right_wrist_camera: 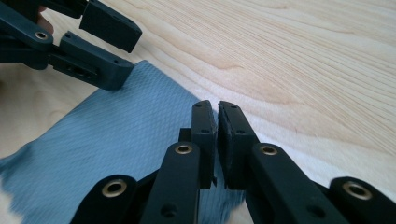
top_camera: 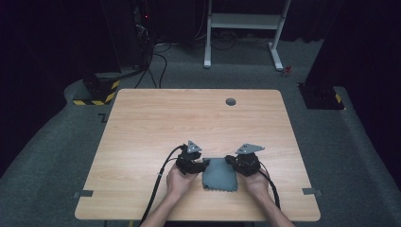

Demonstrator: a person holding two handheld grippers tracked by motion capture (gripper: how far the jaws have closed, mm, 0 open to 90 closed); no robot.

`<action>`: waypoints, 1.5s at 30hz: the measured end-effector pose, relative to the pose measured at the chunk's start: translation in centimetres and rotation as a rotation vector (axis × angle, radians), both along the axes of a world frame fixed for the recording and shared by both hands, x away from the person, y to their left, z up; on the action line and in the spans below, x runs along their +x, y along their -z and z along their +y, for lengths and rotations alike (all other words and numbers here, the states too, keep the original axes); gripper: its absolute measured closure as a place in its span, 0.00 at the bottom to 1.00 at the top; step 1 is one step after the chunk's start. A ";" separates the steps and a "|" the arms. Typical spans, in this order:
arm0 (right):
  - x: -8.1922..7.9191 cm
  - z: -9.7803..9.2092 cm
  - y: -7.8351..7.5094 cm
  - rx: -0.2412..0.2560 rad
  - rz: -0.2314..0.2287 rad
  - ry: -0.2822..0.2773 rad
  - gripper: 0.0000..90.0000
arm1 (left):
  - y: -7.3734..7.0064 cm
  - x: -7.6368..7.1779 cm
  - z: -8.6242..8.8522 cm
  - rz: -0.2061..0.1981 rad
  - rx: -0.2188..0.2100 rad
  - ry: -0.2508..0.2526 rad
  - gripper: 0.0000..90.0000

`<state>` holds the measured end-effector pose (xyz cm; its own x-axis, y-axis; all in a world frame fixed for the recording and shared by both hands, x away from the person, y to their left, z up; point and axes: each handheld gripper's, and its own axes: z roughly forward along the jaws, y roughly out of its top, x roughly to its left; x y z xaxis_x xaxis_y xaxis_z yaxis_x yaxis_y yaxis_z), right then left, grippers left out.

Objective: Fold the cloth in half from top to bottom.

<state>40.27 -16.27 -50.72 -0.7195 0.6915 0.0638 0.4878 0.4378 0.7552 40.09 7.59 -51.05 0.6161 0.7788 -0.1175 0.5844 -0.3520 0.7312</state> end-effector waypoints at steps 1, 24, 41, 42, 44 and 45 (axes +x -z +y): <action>0.3 0.2 0.1 -0.013 0.001 -0.001 0.94 | 0.2 0.2 -0.1 0.007 0.008 -0.008 0.56; 1.7 -1.5 0.7 -0.094 0.045 -0.015 0.97 | 0.3 1.0 -0.7 0.014 0.079 0.097 0.80; 1.5 -1.1 0.4 -0.110 0.005 -0.008 0.99 | -0.1 1.4 -0.4 0.009 0.106 0.122 0.96; 1.7 -0.9 0.3 -0.117 0.003 -0.008 0.99 | -0.1 1.5 -0.3 0.008 0.109 0.122 0.96; 1.8 -0.7 0.2 -0.115 0.008 -0.004 0.99 | -0.2 1.7 -0.2 0.003 0.107 0.116 0.96; 1.9 -0.7 0.1 -0.115 0.005 -0.007 0.99 | -0.2 1.9 -0.1 0.003 0.105 0.113 0.96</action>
